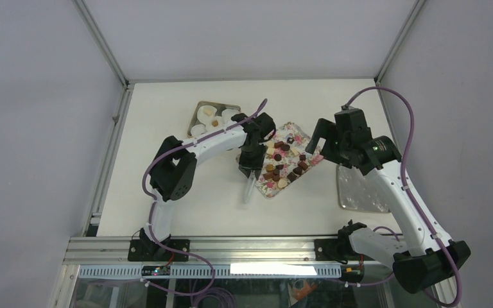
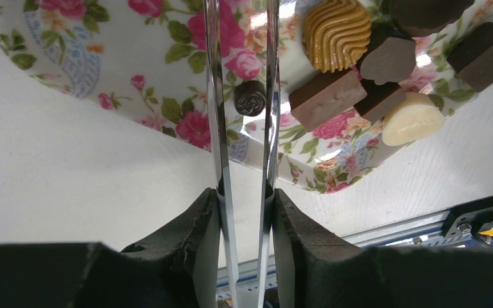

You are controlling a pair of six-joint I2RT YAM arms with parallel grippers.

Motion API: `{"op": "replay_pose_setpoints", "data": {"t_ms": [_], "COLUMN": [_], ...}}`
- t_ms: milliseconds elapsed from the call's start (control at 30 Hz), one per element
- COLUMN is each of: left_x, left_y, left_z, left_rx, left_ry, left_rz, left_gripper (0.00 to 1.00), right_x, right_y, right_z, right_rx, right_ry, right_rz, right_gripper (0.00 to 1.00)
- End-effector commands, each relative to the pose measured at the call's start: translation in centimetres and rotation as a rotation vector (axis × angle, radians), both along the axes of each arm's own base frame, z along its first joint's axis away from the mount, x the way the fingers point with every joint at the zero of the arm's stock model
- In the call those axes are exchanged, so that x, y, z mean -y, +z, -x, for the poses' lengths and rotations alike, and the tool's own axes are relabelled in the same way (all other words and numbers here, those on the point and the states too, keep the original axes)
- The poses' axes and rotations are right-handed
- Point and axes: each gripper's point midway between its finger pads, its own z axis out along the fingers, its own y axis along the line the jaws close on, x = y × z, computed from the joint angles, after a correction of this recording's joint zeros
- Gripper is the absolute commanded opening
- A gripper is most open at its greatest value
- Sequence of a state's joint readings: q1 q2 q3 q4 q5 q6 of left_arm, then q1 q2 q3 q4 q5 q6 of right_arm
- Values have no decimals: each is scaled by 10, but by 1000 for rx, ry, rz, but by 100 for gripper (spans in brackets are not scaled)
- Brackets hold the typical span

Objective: Pack the chocolate

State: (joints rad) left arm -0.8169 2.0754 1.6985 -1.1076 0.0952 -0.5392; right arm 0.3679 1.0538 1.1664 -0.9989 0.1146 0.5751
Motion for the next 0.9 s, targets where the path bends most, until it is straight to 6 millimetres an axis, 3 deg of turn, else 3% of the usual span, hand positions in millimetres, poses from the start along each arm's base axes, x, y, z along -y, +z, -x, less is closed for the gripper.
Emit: {"op": "replay_pose_setpoints", "data": {"t_ms": [0, 133, 267, 367, 500, 867], "left_x": [-5, -24, -54, -77, -101, -107], "left_y": [49, 78, 113, 125, 120, 77], "left_z": [-12, -22, -45, -66, -93, -140], "left_rx": [114, 158, 201, 213, 213, 138], "left_ry": [-18, -4, 53, 106, 148, 158], "left_rz": [33, 47, 103, 143, 136, 136], "left_gripper": [0, 0, 0, 0, 0, 0], "right_x": [-2, -2, -3, -4, -4, -3], "right_y": [13, 13, 13, 12, 11, 14], "right_z": [-4, -5, -6, -6, -7, -11], "right_rx": [54, 54, 53, 51, 49, 46], "right_ry": [-4, -4, -3, -5, -8, -9], "right_rz": [-30, -31, -33, -36, -37, -18], "right_gripper": [98, 98, 98, 98, 98, 98]}}
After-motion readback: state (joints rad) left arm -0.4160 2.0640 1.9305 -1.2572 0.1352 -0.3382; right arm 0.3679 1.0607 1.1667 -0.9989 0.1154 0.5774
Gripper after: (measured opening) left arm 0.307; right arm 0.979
